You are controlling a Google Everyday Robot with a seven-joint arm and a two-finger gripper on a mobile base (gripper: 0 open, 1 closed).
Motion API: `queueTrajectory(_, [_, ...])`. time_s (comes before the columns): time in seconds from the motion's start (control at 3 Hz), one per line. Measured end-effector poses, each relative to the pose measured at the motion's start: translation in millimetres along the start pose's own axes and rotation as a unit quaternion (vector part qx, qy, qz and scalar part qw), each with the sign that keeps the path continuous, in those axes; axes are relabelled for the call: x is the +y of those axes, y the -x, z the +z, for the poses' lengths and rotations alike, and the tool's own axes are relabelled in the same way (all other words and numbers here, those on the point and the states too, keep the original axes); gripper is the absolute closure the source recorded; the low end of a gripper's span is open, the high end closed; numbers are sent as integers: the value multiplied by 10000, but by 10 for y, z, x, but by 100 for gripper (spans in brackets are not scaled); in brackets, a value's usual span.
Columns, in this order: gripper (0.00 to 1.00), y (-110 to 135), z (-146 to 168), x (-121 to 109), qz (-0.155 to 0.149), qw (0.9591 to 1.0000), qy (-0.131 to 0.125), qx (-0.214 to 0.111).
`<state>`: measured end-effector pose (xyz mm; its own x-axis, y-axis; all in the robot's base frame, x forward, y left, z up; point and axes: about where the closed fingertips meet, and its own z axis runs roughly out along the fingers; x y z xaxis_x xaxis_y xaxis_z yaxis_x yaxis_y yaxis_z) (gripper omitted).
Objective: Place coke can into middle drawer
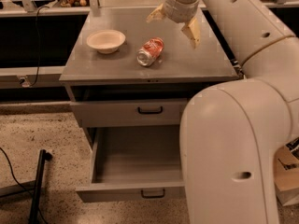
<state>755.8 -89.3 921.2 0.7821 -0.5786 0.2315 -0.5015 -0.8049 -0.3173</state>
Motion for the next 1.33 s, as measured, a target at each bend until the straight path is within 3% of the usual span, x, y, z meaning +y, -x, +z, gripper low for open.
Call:
queueTrajectory(0.33, [0, -27, 241, -32, 87, 9998, -35, -195])
queueTrajectory(0.67, [0, 151, 537, -159, 40, 9983, -8, -575])
queueTrajectory(1.0, [0, 278, 763, -268, -91, 9972, 143, -724])
queueTrajectory(1.33, [19, 335, 899, -309, -99, 9963, 247, -817])
